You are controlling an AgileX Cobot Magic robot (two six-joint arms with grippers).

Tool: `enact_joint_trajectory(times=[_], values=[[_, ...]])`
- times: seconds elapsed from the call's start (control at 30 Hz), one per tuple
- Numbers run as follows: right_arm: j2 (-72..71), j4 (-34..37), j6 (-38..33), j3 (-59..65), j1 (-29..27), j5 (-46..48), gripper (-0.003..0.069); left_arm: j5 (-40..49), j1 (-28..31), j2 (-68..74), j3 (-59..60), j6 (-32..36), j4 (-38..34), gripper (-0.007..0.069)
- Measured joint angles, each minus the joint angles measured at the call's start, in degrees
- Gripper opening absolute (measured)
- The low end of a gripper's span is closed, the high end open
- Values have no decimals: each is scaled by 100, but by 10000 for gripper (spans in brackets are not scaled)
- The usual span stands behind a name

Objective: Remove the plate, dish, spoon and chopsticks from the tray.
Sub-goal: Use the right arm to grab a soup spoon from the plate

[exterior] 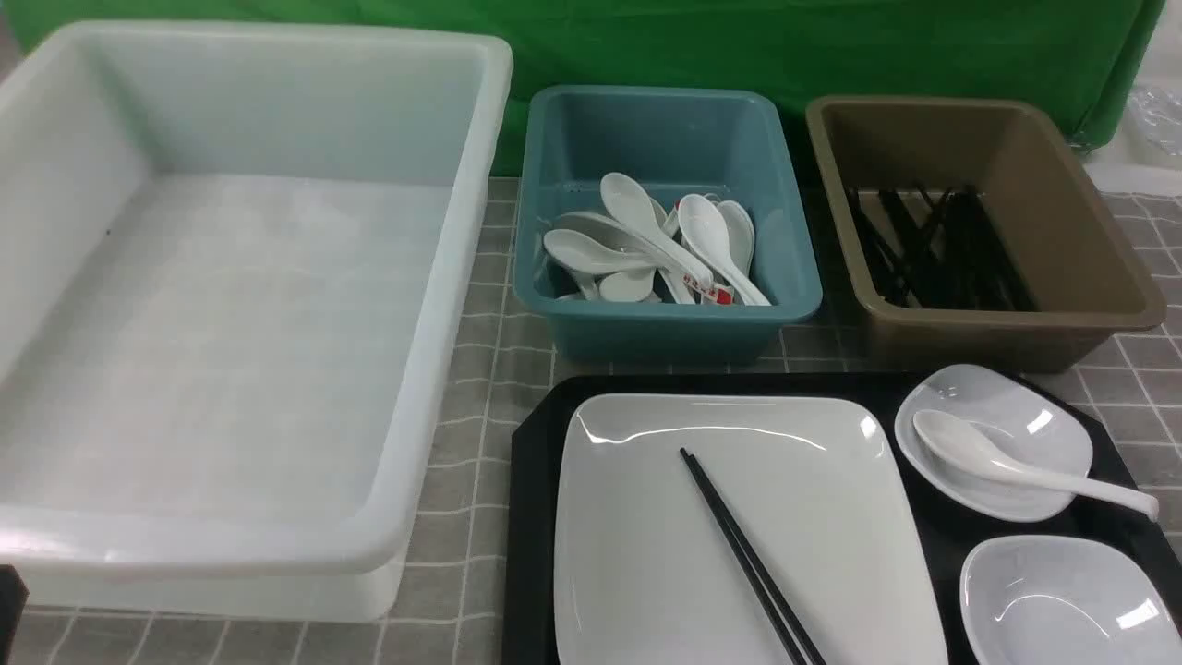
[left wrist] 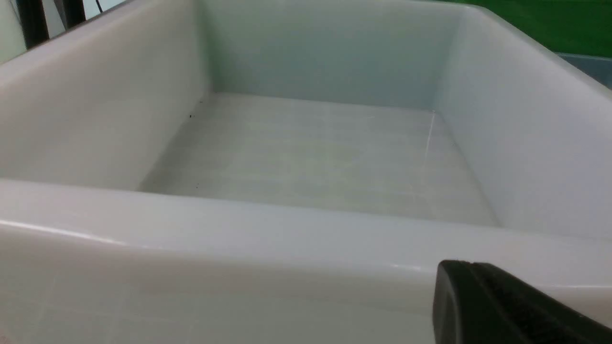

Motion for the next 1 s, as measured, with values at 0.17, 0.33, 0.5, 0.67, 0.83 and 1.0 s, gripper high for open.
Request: enact_joint_trajectory(times=[0.17, 0.33, 0.5, 0.67, 0.83, 1.0], values=[[0, 0, 0, 0, 0, 0, 240, 0, 0, 0, 0, 0, 0, 6], [0, 0, 0, 0, 0, 0, 240, 0, 0, 0, 0, 0, 0, 6], [0, 0, 0, 0, 0, 0, 240, -22, 0, 0, 0, 12, 47, 6], [0, 0, 0, 0, 0, 0, 240, -478, 0, 0, 0, -382, -804, 6], [0, 0, 0, 0, 0, 0, 240, -1369, 0, 0, 0, -789, -2015, 6], [0, 0, 0, 0, 0, -45, 240, -2327, 0, 0, 0, -1311, -2146, 6]])
